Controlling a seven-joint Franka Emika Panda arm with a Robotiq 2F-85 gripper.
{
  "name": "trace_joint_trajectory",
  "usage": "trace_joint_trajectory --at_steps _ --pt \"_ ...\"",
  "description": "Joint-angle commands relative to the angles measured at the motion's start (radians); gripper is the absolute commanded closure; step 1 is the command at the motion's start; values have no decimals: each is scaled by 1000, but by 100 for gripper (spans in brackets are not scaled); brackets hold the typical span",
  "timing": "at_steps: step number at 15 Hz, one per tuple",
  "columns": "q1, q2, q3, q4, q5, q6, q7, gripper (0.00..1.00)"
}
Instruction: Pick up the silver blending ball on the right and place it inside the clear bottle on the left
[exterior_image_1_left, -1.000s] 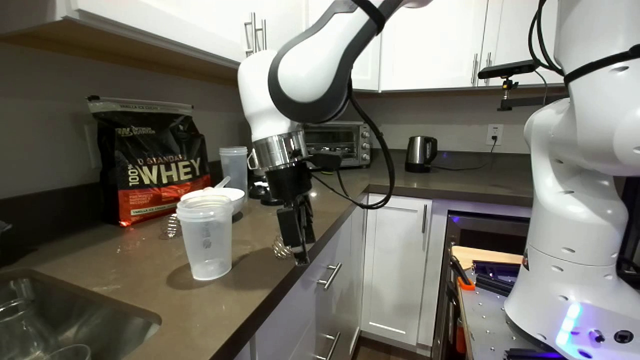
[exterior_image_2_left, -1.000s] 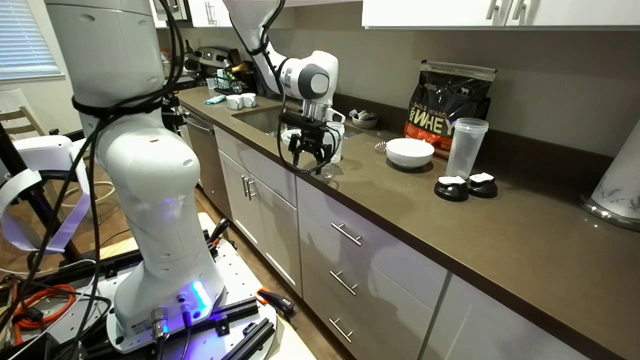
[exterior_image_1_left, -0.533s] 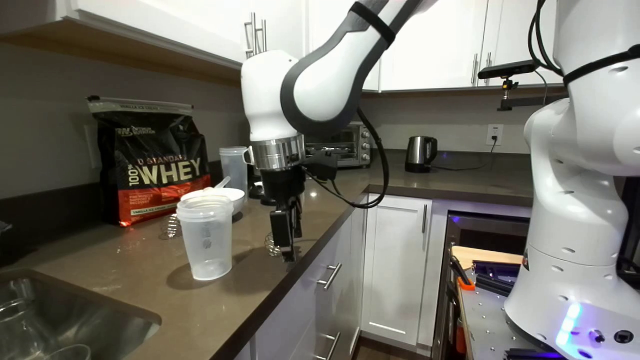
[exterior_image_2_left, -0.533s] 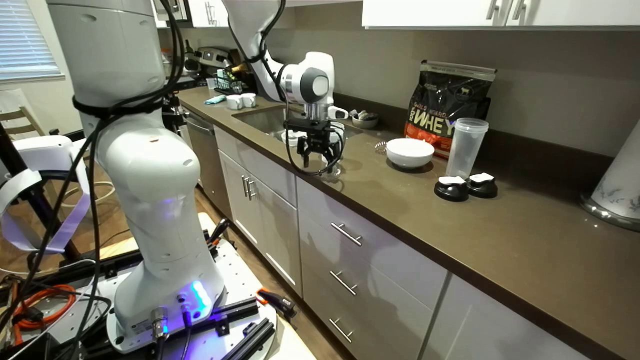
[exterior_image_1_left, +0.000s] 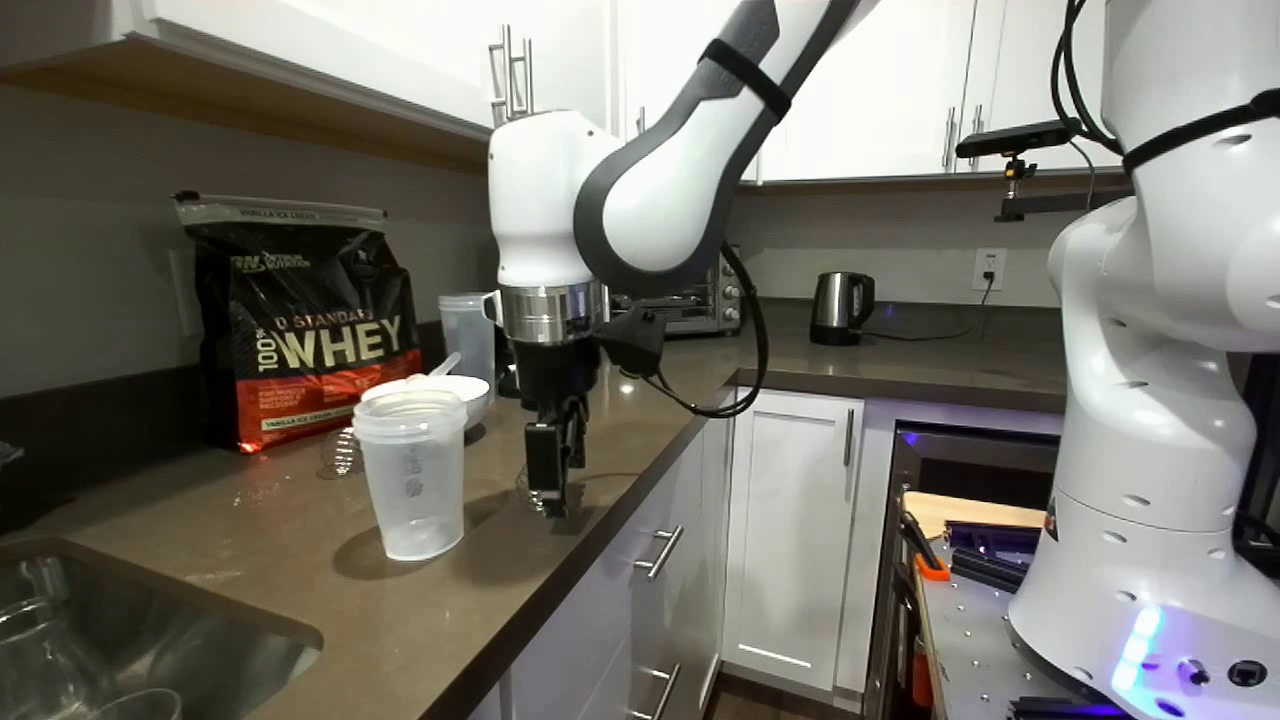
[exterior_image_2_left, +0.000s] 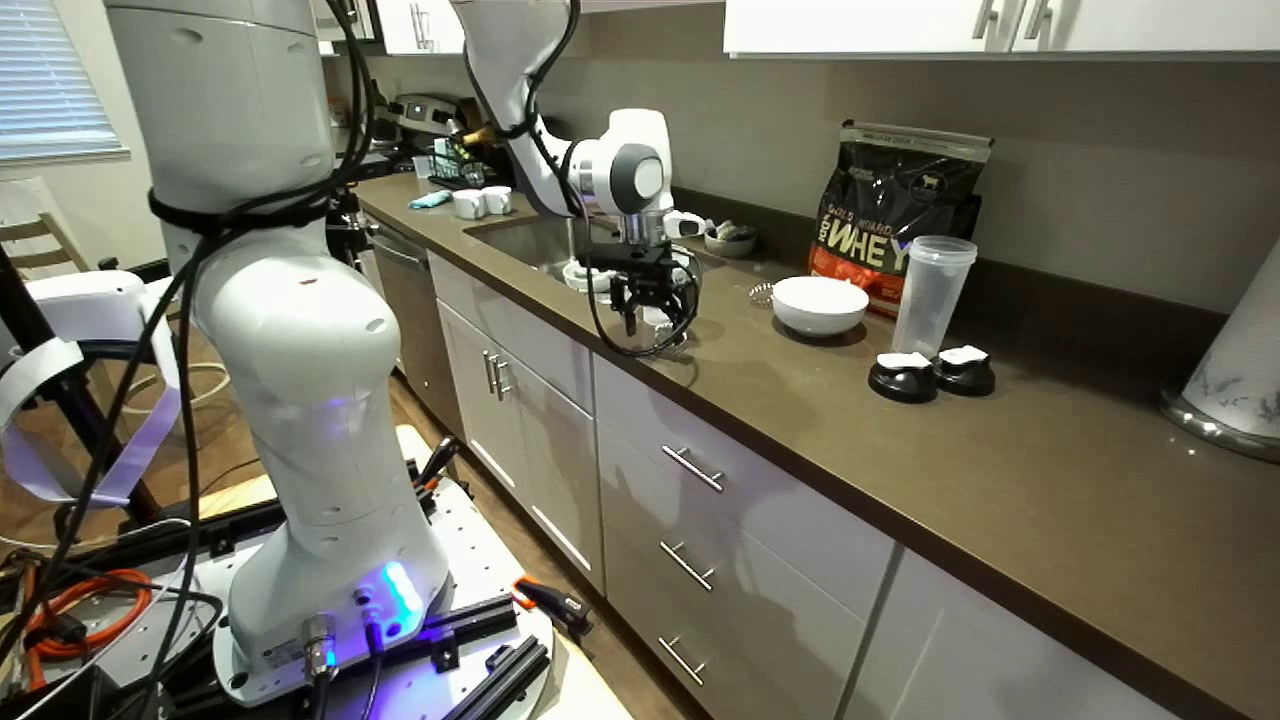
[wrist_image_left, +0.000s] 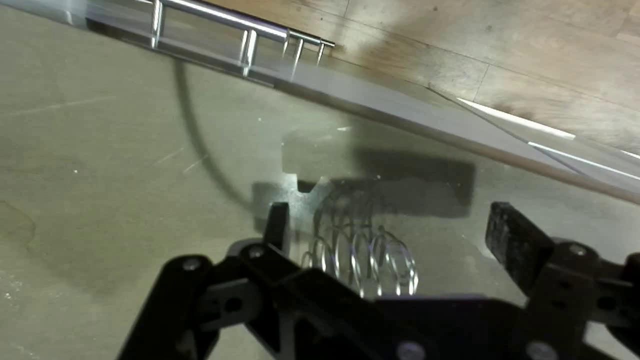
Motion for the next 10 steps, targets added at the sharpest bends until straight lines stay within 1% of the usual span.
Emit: trace_joint_trajectory --at_steps 1,6,8,9,10 --pt "-10 31 -13 3 -4 71 14 0" --pt "-15 65 -37 11 2 159 5 0" --pt "-12 73 -44 14 1 174 9 6" --pt "-9 75 -49 17 -3 172 17 24" --pt "-7 77 -54 19 -9 167 25 30"
